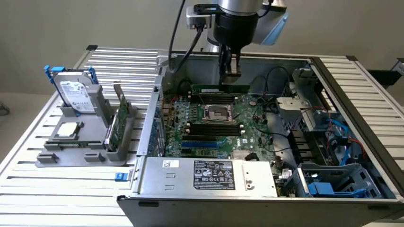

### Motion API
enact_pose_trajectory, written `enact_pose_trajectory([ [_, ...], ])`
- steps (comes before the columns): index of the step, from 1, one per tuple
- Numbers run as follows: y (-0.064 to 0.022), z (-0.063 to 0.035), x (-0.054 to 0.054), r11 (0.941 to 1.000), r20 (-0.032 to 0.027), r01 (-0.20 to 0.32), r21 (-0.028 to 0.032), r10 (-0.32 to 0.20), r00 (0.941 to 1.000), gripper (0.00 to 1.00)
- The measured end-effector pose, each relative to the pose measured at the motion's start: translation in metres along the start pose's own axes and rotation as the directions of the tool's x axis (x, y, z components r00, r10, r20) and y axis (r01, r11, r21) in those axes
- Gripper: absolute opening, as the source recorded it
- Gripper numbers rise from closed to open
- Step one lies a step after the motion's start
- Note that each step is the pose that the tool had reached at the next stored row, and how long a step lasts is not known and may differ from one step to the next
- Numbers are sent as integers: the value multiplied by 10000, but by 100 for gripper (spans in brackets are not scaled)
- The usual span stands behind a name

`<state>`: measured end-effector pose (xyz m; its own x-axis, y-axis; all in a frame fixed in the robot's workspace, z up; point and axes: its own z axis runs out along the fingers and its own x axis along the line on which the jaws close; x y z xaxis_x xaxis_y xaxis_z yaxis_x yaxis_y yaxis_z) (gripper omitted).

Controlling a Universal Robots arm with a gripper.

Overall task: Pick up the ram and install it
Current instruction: 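Pick up the ram and move it above insertion slot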

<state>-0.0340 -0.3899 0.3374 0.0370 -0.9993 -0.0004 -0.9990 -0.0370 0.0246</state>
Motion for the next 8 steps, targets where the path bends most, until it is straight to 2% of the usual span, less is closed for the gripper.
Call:
enact_pose_trajectory([
  [2,-1,20,-11,10000,-57,-46,-3,46,10000,15],
  [8,-2,56,-21,9986,-56,-525,-9,525,9986,15],
])
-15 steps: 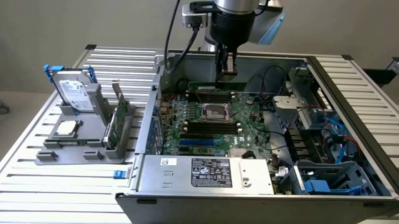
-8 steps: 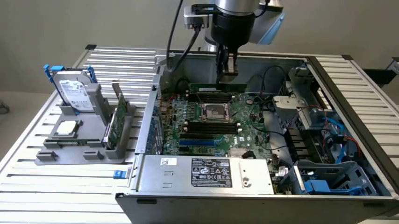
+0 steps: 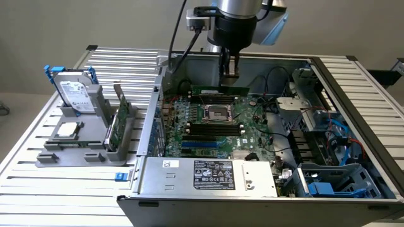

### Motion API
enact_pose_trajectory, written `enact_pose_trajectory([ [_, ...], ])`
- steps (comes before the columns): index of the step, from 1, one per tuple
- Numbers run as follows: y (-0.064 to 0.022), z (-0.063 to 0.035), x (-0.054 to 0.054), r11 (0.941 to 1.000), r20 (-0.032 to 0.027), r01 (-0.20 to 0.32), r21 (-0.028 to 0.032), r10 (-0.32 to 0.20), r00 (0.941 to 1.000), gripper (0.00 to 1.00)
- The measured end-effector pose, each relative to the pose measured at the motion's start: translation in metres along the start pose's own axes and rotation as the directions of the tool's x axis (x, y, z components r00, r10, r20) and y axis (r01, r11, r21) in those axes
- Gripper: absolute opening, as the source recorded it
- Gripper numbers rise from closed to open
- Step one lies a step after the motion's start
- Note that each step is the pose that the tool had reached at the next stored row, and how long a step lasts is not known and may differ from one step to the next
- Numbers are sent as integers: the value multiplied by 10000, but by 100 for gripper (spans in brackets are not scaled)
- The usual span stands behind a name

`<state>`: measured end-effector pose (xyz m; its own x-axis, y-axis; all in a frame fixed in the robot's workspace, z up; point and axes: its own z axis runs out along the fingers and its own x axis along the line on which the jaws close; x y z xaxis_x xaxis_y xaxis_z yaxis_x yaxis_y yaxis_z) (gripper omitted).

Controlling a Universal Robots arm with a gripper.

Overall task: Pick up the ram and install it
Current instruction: 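Pick up the ram and move it above insertion slot, then insert the ram into the slot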

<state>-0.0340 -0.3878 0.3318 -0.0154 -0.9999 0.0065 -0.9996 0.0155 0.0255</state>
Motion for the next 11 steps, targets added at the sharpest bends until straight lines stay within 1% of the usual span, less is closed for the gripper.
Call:
enact_pose_trajectory([
  [2,0,3,-2,10000,4,-94,0,94,10000,15],
  [11,0,3,-2,10000,4,-94,0,94,10000,15],
])
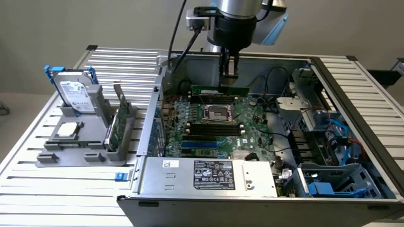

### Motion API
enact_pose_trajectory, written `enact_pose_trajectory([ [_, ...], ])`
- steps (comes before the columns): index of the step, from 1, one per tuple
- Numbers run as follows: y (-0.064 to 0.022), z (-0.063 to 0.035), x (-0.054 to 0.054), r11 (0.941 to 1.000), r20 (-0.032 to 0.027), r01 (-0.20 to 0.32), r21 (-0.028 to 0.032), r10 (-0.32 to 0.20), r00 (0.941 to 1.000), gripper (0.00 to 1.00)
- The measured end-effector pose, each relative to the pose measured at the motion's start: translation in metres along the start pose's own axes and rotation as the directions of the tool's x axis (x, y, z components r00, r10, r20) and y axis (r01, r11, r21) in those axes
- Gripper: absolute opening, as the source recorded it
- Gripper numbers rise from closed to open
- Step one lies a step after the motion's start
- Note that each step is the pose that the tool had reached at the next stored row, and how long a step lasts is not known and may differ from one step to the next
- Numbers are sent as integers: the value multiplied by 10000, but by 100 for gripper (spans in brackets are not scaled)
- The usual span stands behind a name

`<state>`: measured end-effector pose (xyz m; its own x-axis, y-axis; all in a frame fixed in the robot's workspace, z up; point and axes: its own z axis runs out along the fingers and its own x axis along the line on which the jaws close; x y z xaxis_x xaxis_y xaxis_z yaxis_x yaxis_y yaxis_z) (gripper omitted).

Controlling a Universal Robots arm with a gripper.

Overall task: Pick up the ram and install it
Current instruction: 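Insert the ram into the slot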

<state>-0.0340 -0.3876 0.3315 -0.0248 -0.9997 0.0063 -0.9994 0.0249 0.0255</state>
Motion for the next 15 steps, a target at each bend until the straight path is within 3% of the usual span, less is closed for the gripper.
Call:
enact_pose_trajectory([
  [6,0,8,1,10000,3,1,1,-1,10000,15],
  [15,-4,169,97,10000,0,7,2,-7,10000,15],
])
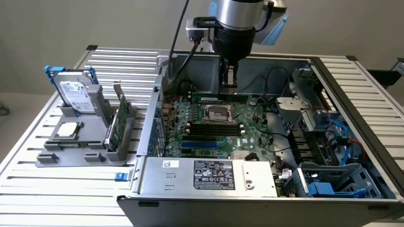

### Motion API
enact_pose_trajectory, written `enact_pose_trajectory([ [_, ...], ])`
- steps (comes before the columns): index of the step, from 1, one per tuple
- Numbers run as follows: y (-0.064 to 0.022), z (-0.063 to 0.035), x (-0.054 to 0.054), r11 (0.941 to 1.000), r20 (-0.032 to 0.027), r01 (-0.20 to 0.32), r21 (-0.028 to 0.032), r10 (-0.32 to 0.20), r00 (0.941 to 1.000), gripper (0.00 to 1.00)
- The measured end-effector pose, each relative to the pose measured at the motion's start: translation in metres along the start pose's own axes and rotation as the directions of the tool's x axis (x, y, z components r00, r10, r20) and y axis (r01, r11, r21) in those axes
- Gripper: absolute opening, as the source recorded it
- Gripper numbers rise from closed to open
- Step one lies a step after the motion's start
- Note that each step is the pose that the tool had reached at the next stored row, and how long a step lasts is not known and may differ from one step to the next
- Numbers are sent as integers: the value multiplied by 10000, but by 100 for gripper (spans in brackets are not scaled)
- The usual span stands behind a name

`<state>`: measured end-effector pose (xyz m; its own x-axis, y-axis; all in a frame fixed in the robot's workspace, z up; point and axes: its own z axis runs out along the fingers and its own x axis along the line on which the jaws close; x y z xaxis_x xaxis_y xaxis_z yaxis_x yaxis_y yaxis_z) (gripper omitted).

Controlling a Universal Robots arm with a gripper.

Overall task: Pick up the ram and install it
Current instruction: 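Insert the ram into the slot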

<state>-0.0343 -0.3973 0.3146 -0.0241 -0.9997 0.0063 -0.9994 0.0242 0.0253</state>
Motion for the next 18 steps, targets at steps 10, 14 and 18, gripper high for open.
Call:
enact_pose_trajectory([
  [10,-11,183,168,10000,2,22,1,-22,10000,15],
  [14,-13,254,172,10000,-1,24,0,-24,10000,15],
  [18,-16,327,171,10000,-2,26,0,-26,10000,15],
])
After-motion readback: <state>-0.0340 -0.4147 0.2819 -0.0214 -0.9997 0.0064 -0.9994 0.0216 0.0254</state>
